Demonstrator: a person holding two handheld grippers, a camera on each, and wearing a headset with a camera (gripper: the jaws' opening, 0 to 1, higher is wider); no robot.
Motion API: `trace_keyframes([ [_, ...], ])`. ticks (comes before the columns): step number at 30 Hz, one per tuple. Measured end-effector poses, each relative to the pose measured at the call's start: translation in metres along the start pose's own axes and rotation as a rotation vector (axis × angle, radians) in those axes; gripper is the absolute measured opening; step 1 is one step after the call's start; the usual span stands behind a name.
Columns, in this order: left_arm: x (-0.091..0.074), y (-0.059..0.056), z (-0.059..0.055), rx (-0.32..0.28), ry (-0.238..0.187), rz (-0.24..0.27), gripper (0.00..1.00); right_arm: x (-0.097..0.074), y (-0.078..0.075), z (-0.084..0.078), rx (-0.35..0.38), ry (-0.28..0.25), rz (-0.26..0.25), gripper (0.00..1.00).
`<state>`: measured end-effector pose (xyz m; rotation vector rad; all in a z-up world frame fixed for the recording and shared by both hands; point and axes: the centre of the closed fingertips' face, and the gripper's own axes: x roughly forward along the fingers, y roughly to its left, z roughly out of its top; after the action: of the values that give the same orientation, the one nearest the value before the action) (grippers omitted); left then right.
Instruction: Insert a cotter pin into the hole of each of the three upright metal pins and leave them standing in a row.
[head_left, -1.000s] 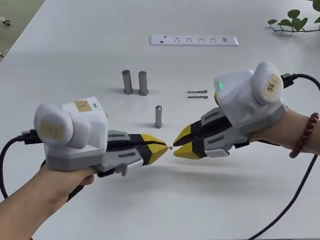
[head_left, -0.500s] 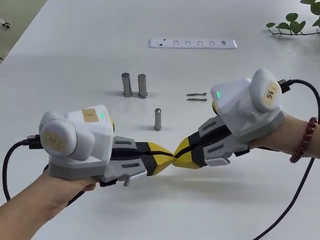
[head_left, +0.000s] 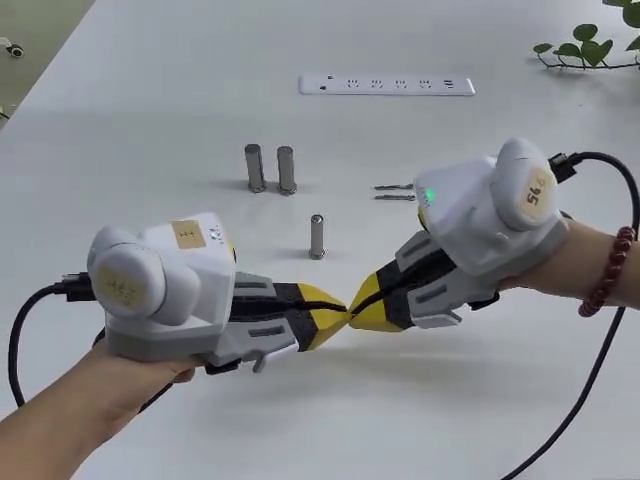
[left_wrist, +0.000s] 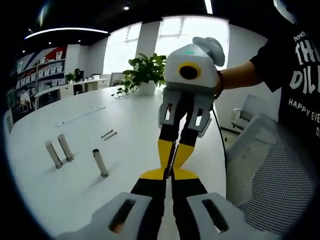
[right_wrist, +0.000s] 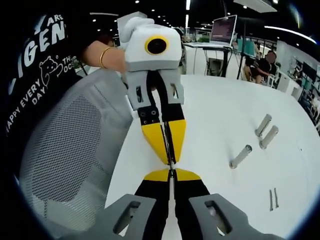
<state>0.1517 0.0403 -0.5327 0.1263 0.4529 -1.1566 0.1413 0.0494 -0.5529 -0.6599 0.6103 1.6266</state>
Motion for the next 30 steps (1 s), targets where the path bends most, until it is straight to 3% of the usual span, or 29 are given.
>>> trace_keyframes([
  [7,0.001,0.010,-0.005,-0.018,0.017,0.057,0.13,-0.004,-0.014,-0.004,-0.005,0.024,-0.046,0.00],
  [13,0.000,0.020,-0.007,-0.040,0.016,0.105,0.16,-0.007,-0.025,-0.010,0.010,0.063,-0.092,0.00],
  [16,-0.002,0.027,-0.006,-0.046,0.005,0.143,0.17,-0.008,-0.033,-0.017,0.013,0.106,-0.131,0.00],
  [19,-0.003,0.034,-0.011,-0.060,0.024,0.175,0.17,-0.010,-0.038,-0.021,0.024,0.120,-0.146,0.00],
  [21,-0.004,0.040,-0.014,-0.059,0.030,0.200,0.17,-0.013,-0.045,-0.029,0.052,0.165,-0.181,0.00],
  [30,-0.001,0.060,-0.021,-0.057,0.051,0.300,0.22,-0.017,-0.058,-0.036,0.072,0.212,-0.204,0.00],
])
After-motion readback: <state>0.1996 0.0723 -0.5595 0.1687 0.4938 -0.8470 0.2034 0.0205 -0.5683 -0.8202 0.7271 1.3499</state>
